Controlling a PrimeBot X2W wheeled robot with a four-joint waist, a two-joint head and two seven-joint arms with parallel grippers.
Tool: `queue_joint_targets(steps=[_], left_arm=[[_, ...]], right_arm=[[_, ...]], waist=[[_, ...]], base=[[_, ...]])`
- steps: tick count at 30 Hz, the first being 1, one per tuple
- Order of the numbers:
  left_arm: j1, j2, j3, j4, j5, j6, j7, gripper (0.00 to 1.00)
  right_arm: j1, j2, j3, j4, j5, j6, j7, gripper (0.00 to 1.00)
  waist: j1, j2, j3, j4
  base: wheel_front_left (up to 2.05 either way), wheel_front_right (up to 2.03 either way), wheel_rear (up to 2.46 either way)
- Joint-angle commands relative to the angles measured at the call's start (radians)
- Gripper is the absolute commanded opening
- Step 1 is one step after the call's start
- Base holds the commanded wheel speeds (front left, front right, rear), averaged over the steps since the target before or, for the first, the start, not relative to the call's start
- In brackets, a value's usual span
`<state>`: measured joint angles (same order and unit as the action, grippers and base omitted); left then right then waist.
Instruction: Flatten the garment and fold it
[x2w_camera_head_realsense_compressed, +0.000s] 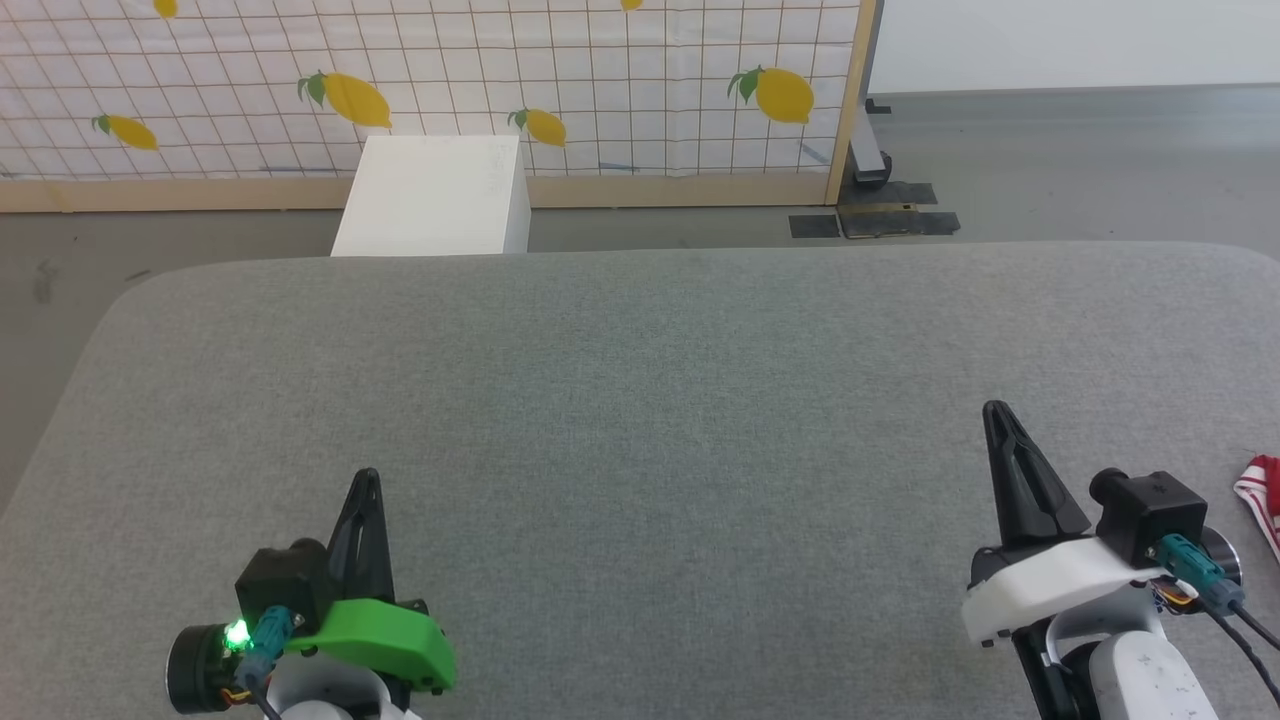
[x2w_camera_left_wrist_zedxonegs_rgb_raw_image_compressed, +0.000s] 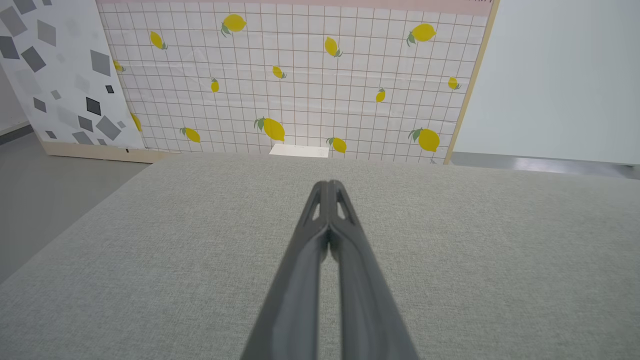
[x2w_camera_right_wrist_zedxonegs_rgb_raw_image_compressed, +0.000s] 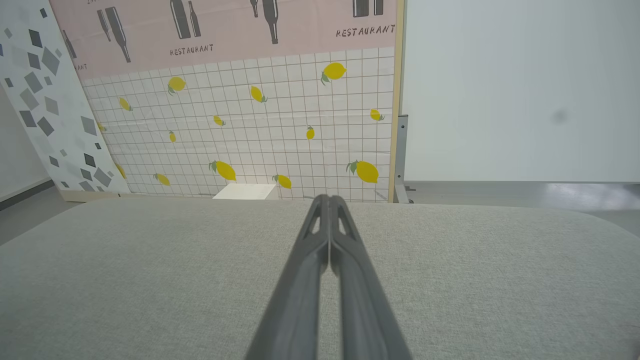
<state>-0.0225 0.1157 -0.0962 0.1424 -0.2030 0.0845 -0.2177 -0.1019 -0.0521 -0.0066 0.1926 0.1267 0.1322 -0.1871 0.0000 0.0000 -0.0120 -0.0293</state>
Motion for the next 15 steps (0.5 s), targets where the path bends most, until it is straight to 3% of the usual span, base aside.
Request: queue_joint_targets(steps=[1,15], left_arm=[[0.002,-0.005,0.005,-0.008,0.014,-0.005,0.007,0.0],[0.004,-0.012,0.016,-0.024,0.037,-0.015,0.032,0.0]], right_arm=[[0.008,0.0,0.001,-0.01,-0.007,0.0,0.005,0.0],[0.02,0.0,0.001,-0.032,-0.021,0.0,0.027,0.0]], waist=[[0.0,0.0,0.0,0.0],[0.0,0.0,0.002,0.004]], base=[[0.0,0.0,0.0],[0.0,0.0,0.0]])
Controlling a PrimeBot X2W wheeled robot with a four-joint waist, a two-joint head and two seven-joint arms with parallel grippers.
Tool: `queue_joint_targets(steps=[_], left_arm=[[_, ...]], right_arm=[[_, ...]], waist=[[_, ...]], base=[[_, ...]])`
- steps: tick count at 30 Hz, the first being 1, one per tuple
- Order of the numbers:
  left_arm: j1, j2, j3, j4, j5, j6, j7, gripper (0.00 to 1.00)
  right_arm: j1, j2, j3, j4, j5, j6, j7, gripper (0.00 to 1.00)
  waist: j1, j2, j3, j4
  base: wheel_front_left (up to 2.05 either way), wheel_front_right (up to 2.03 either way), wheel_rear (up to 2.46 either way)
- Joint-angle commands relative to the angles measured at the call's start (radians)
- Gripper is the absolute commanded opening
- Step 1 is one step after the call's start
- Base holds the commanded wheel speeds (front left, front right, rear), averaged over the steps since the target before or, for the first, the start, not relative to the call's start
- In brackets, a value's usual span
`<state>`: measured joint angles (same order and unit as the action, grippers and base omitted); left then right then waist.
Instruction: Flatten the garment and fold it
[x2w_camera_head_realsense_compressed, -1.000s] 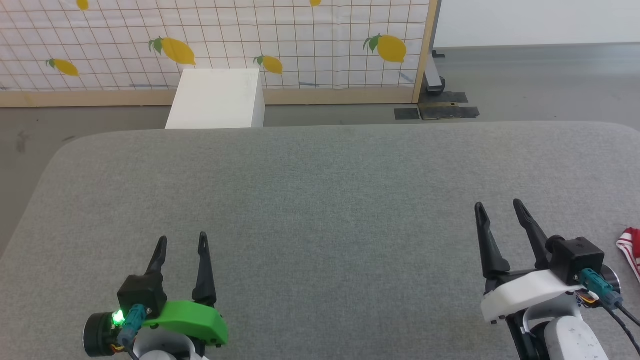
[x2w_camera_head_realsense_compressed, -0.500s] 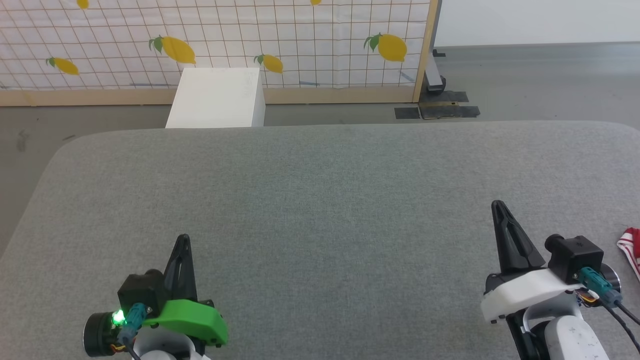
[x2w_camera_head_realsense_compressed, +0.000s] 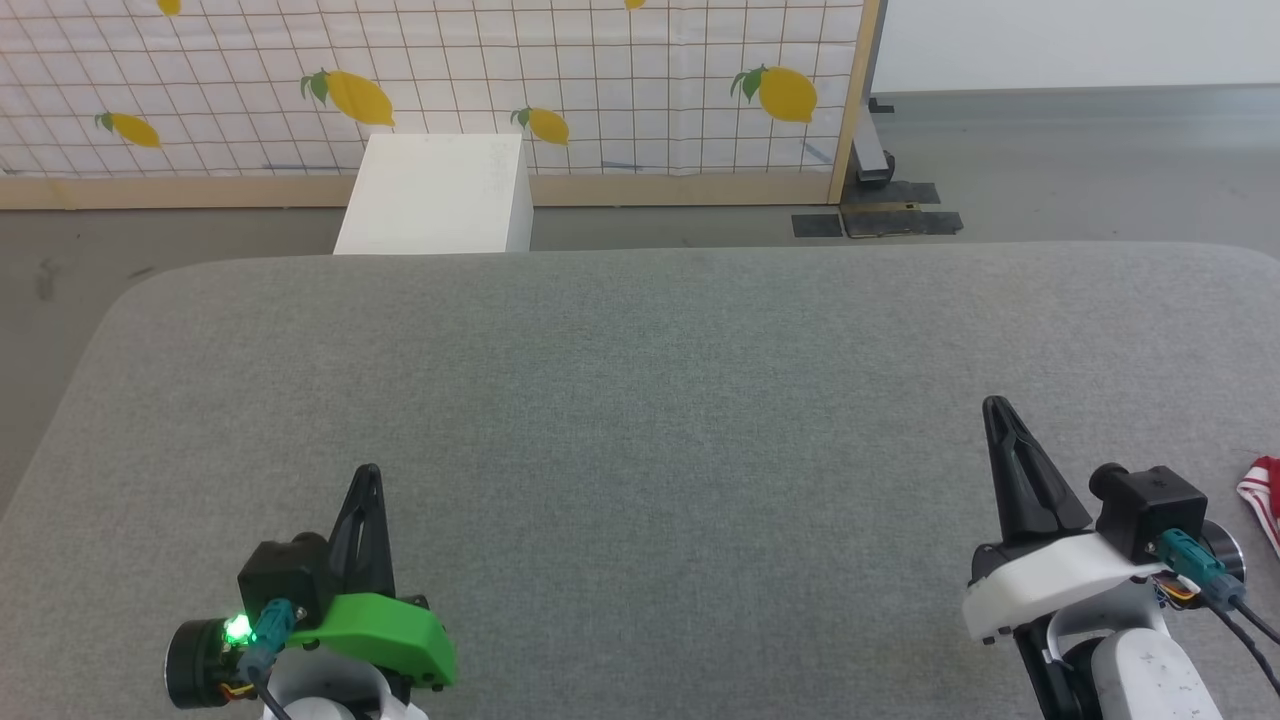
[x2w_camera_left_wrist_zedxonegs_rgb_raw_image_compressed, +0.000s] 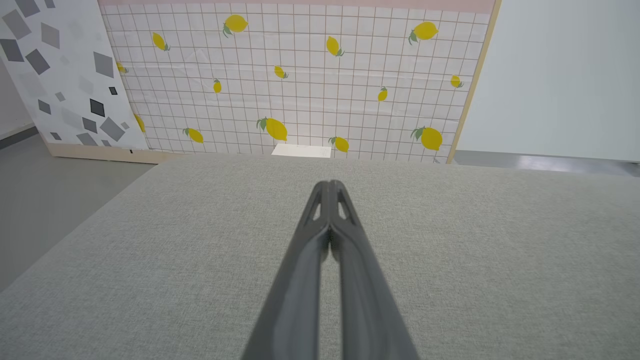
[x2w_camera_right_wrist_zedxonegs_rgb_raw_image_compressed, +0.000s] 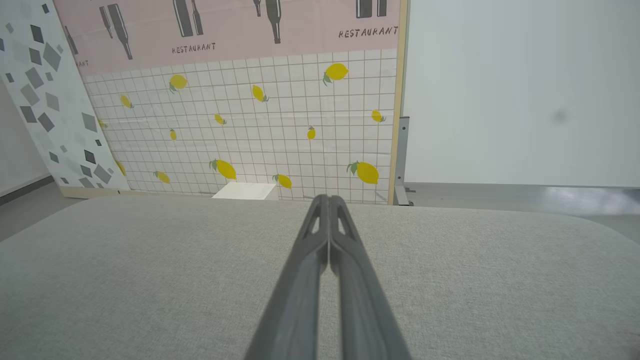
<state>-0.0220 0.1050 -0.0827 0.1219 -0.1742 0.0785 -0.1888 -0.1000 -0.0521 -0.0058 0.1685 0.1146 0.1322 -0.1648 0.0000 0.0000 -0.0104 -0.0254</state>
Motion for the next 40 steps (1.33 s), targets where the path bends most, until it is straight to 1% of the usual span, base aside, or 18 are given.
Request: queue_joint_targets(steps=[1,40], left_arm=[[0.004,-0.002,0.003,-0.005,0.01,-0.009,0.005,0.0],[0.011,-0.022,0.034,-0.05,0.073,-0.036,0.076,0.0]], right_arm=[[0.019,0.0,0.001,-0.009,-0.01,0.0,0.007,0.0],[0.05,0.001,0.003,-0.071,-0.05,-0.001,0.068,0.0]], waist=[[0.0,0.0,0.0,0.0],[0.0,0.0,0.004,0.01]], base=[[0.0,0.0,0.0],[0.0,0.0,0.0]])
